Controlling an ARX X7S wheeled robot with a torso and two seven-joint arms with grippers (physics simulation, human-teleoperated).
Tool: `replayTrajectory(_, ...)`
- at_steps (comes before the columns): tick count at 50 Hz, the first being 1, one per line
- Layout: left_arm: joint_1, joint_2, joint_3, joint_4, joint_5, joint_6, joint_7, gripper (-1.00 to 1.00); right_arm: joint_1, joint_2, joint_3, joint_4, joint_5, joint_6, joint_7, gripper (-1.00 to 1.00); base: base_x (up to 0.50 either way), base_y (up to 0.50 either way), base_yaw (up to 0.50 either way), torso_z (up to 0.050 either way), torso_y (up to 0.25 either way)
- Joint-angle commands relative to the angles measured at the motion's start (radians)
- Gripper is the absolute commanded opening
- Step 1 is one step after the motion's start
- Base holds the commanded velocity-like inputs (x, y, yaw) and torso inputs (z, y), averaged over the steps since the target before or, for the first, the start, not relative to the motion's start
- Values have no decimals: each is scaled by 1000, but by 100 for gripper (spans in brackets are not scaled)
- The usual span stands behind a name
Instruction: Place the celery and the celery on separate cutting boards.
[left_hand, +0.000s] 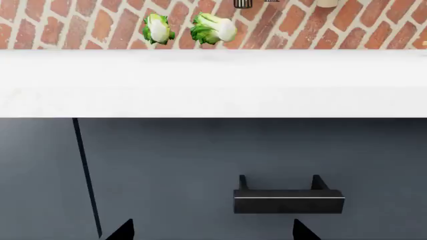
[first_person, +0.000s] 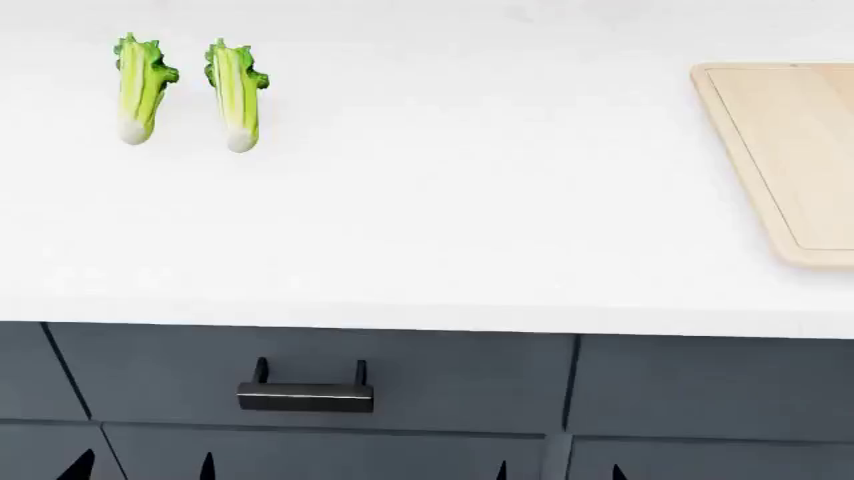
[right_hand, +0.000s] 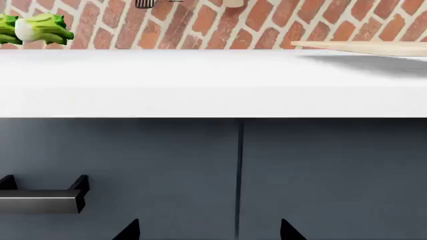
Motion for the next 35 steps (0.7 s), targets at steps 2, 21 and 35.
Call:
replayTrajectory(2,-2,-20,21,-2,-25,-5,-24,100,0,20,-26,2,23,-4,24,100,0,0,0,0,0)
replayTrajectory(21,-20,-55,83,-21,-39,-36,-95,100,-2,61,-74,-2,75,-14,69,100,0,0,0,0,0)
replayTrajectory(35,-19,-76,92,-12,-73,-30,-117,100,0,84,-104,-1,77,-6,89,100,0,210,0,0,0)
